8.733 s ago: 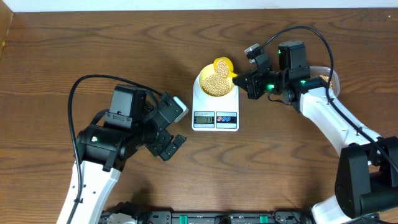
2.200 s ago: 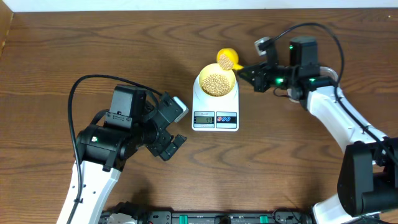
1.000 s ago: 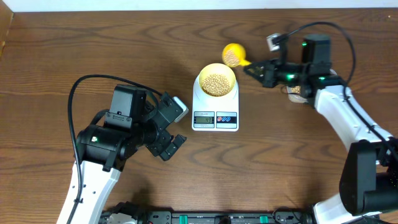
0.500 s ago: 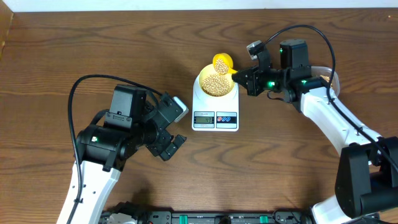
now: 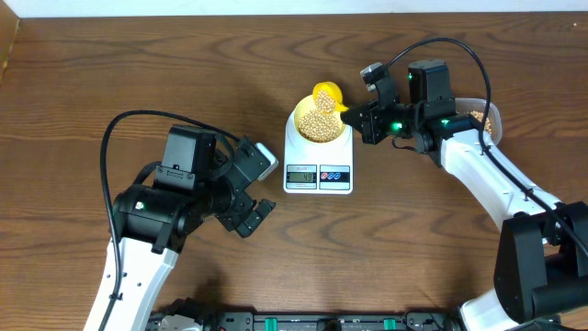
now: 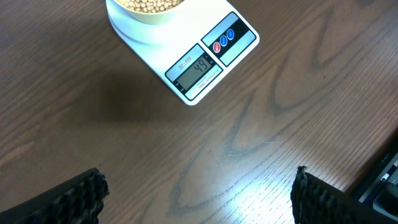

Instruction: Scoop item into bowl and weigh 50g on scale

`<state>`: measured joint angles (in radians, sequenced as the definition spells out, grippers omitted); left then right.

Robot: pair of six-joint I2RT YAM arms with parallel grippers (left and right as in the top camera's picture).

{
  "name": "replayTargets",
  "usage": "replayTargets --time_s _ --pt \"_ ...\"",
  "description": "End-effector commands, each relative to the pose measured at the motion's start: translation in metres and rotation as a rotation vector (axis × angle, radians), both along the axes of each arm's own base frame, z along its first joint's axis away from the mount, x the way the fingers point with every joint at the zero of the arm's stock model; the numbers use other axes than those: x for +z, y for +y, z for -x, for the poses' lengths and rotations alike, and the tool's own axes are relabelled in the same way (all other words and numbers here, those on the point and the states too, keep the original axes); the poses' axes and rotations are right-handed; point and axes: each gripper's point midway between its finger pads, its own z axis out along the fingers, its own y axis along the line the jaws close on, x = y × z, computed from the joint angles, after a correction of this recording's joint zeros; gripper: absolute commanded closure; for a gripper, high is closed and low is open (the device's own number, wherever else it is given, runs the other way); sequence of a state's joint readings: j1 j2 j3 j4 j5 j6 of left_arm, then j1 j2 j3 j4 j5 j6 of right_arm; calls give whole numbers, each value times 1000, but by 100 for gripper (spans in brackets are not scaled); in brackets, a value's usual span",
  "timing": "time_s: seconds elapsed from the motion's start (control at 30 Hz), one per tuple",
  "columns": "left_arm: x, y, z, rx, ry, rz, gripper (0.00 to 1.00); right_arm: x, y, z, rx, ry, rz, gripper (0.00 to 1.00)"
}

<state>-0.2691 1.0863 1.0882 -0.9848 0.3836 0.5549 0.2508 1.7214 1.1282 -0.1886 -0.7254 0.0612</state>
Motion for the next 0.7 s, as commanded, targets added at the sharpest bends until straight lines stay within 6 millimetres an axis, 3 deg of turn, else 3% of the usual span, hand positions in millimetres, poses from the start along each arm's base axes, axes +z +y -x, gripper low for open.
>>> replayTargets --time_s 0.0,0.4,0.67 --pt "4 -1 -1 -8 -13 7 3 4 2 3 18 -18 0 99" --pt "4 -1 -1 -8 -13 7 3 14 -8 -2 3 4 -72 99" --pt "4 -1 -1 -8 -13 7 3 31 -49 -9 -37 76 -219 99"
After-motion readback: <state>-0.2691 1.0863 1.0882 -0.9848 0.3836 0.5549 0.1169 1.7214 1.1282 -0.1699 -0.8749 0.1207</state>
